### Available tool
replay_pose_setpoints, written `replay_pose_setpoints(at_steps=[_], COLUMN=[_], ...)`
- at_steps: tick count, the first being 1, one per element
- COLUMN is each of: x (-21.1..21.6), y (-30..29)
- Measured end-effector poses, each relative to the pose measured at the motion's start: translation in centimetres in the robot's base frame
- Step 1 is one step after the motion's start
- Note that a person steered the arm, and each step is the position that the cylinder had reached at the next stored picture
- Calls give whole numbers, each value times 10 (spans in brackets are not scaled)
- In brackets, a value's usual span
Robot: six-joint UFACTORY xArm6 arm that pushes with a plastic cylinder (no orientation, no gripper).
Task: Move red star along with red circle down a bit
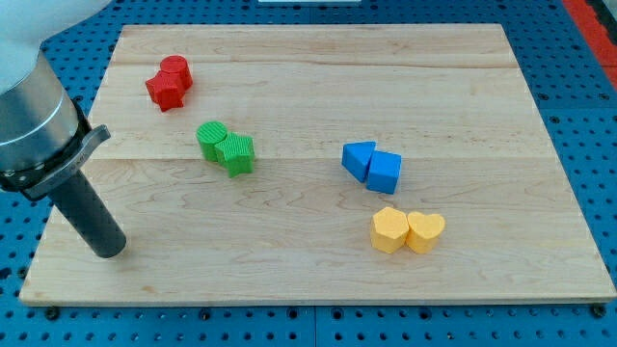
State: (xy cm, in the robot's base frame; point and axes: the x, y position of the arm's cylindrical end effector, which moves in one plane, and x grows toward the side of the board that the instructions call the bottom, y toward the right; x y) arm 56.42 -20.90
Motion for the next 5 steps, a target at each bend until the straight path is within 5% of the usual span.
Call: replay_pose_setpoints(at_steps=[3, 5], x=[1, -164], y=[-20, -95])
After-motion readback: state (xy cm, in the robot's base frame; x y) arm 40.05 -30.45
